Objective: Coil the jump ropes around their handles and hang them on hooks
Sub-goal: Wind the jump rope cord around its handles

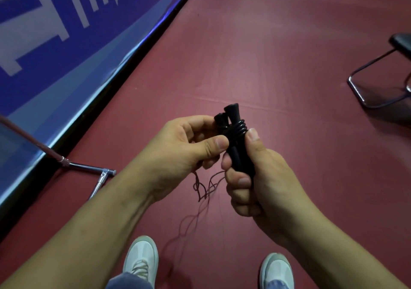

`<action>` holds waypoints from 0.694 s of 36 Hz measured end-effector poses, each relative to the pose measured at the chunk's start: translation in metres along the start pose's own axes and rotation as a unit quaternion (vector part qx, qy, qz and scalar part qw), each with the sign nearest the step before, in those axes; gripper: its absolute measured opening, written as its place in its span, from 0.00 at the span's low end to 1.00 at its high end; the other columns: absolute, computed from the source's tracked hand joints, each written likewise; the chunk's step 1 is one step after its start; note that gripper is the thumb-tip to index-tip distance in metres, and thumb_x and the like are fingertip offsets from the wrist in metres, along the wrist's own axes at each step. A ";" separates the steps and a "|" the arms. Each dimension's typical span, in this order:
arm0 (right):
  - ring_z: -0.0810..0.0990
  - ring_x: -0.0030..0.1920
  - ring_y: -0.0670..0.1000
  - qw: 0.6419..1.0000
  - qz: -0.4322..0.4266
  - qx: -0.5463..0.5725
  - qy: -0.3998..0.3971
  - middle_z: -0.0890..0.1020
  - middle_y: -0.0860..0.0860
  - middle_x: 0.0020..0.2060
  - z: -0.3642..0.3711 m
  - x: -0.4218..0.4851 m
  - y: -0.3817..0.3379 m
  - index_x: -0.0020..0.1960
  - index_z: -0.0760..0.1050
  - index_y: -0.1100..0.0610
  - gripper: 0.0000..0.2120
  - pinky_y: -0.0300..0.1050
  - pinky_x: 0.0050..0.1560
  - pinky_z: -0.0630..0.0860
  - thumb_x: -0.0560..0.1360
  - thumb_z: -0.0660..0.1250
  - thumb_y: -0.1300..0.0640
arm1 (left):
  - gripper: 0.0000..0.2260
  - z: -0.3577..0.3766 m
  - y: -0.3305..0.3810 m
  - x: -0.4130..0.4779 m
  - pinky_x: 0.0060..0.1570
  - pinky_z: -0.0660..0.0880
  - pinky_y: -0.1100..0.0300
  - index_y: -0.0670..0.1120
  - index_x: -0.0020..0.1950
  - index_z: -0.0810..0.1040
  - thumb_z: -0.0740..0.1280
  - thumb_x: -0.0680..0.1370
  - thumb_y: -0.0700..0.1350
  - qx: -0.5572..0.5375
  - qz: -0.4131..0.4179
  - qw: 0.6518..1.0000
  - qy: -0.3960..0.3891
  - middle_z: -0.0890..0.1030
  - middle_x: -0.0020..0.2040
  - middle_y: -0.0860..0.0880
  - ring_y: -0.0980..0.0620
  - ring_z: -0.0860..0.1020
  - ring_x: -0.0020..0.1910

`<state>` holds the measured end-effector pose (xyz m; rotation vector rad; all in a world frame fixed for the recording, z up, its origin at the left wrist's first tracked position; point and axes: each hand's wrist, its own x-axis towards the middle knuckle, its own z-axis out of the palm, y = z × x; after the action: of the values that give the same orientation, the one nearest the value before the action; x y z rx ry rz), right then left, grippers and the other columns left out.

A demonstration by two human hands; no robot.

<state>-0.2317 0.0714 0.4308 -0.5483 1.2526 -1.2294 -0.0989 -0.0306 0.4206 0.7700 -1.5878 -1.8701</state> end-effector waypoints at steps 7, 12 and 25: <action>0.54 0.21 0.42 0.995 0.061 0.072 -0.021 0.60 0.47 0.25 -0.001 0.002 0.000 0.39 0.74 0.55 0.29 0.31 0.22 0.51 0.79 0.53 0.31 | 0.10 0.004 0.004 -0.004 0.31 0.67 0.70 0.38 0.41 0.82 0.68 0.80 0.40 0.090 0.006 0.996 0.002 0.77 0.30 0.51 0.58 0.69 0.28; 0.53 0.20 0.42 0.989 0.087 0.120 -0.024 0.59 0.46 0.24 0.002 0.003 -0.002 0.33 0.75 0.53 0.31 0.31 0.22 0.47 0.78 0.53 0.30 | 0.10 0.004 0.003 -0.002 0.39 0.71 0.59 0.47 0.37 0.81 0.73 0.78 0.45 0.181 0.041 0.981 0.062 0.78 0.31 0.53 0.57 0.73 0.33; 0.50 0.19 0.41 0.957 0.141 0.222 -0.125 0.59 0.44 0.22 -0.002 0.001 -0.008 0.33 0.73 0.53 0.30 0.28 0.20 0.50 0.78 0.55 0.29 | 0.12 0.008 0.001 -0.002 0.40 0.75 0.58 0.43 0.41 0.75 0.72 0.76 0.48 0.039 0.045 0.998 -0.022 0.83 0.35 0.47 0.51 0.79 0.35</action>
<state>-0.2365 0.0686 0.4368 -0.1778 0.7747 -1.1136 -0.1037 -0.0239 0.4232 0.6813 -1.7029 -1.7820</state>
